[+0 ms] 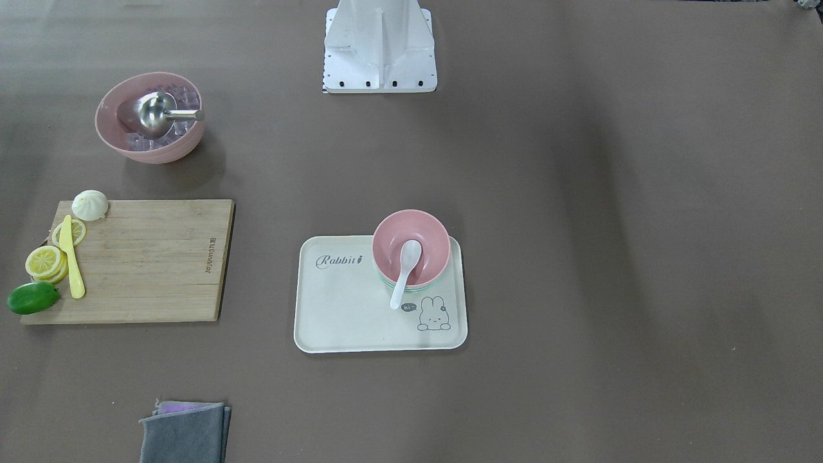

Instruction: Stack pink bowl on green and place spoon

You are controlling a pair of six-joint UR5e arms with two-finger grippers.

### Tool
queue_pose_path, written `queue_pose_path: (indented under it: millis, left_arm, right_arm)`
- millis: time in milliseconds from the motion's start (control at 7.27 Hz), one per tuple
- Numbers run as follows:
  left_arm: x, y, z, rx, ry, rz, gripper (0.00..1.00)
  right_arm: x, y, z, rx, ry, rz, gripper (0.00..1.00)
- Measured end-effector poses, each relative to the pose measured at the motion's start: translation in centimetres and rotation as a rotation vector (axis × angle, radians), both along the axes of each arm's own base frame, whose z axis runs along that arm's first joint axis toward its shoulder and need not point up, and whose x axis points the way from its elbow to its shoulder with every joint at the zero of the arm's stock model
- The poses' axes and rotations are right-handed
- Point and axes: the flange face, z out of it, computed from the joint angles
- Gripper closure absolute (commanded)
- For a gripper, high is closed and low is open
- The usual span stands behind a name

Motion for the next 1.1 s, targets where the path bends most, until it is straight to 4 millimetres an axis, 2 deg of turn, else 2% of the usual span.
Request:
queue_pose_path:
  millis: [275, 688, 1100]
  left_arm:
    - [0.0, 0.1, 0.2, -0.001, -0.006, 0.0, 0.02]
    - [0.0, 0.1, 0.3, -0.003, -0.005, 0.0, 0.02]
    - [0.0, 0.2, 0.3, -0.004, -0.003, 0.001, 0.02]
  right_arm:
    - [0.0, -0.3, -0.7, 0.013, 0.001, 0.001, 0.0]
    - [0.0, -0.6, -3.7, 0.013, 0.006, 0.05, 0.0]
    - [0.0, -0.5, -4.1, 0.009, 0.005, 0.06, 0.0]
